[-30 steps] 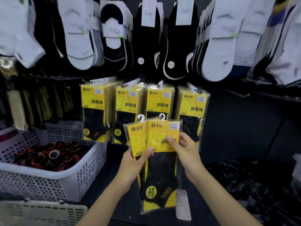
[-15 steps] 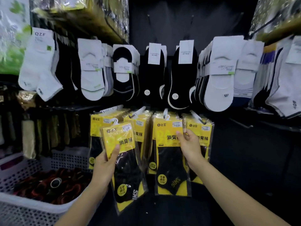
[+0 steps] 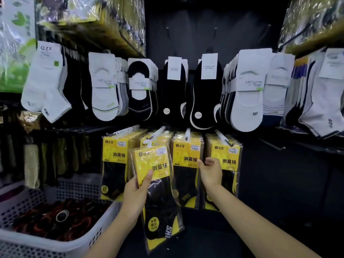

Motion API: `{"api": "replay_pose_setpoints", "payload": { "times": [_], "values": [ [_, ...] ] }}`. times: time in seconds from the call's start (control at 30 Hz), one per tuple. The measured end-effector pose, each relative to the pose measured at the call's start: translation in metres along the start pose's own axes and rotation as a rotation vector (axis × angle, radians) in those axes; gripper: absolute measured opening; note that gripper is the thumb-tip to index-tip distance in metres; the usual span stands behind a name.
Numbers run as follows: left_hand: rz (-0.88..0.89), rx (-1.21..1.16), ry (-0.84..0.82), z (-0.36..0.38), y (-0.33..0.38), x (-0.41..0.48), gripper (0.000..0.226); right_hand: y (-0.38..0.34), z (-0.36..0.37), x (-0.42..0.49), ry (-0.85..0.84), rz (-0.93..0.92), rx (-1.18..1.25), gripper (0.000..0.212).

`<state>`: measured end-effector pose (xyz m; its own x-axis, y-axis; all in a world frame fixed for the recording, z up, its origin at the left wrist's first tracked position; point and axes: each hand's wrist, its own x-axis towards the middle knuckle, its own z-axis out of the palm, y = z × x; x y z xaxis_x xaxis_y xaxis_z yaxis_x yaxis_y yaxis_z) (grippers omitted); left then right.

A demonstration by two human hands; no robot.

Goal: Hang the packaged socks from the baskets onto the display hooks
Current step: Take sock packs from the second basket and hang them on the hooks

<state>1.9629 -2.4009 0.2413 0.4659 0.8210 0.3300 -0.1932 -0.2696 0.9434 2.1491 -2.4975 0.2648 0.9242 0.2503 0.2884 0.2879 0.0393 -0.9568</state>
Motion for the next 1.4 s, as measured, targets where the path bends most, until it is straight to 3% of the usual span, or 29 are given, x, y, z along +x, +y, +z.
{"api": "replay_pose_setpoints", "payload": {
  "times": [0.13, 0.2, 0.4, 0.47, 0.53, 0.6, 0.73, 0.93, 1.1, 1.27, 1.4],
  "values": [
    [-0.041, -0.084, -0.080, 0.024, -0.007, -0.008, 0.011, -0.005, -0.020, -0.026, -0.210, -0.082, 0.055, 0.023],
    [-0.065, -0.090, -0.119, 0.040, -0.008, -0.014, 0.020, -0.008, -0.032, -0.038, -0.325, -0.091, 0.102, 0.021],
    [-0.079, -0.153, -0.181, 0.087, -0.006, -0.031, 0.039, -0.004, -0.076, -0.042, -0.327, -0.047, 0.192, 0.022],
    [-0.069, -0.149, -0.187, 0.098, -0.008, -0.033, 0.035, 0.002, -0.091, -0.037, -0.327, 0.015, 0.222, 0.022],
    [-0.064, -0.142, -0.195, 0.105, -0.006, -0.033, 0.022, 0.009, -0.104, -0.028, -0.282, 0.101, 0.274, 0.018],
    [-0.034, -0.115, -0.192, 0.107, -0.004, -0.031, 0.031, 0.014, -0.119, -0.015, -0.169, 0.166, 0.288, 0.015],
    [0.003, -0.037, -0.133, 0.099, -0.005, -0.017, 0.022, 0.010, -0.145, 0.011, 0.009, 0.119, 0.210, 0.008],
    [0.024, -0.016, -0.080, 0.087, -0.005, -0.003, 0.023, -0.006, -0.139, 0.038, -0.073, -0.061, 0.099, 0.017],
    [0.026, -0.011, -0.098, 0.087, -0.007, -0.002, 0.023, -0.002, -0.114, 0.050, -0.118, -0.070, 0.097, 0.008],
    [0.037, -0.013, -0.125, 0.094, -0.006, -0.004, 0.033, 0.014, -0.103, 0.061, 0.050, 0.027, 0.019, 0.023],
    [0.007, -0.031, -0.181, 0.102, -0.003, -0.007, 0.020, 0.020, -0.107, 0.052, 0.172, 0.106, -0.022, 0.034]
  ]
}}
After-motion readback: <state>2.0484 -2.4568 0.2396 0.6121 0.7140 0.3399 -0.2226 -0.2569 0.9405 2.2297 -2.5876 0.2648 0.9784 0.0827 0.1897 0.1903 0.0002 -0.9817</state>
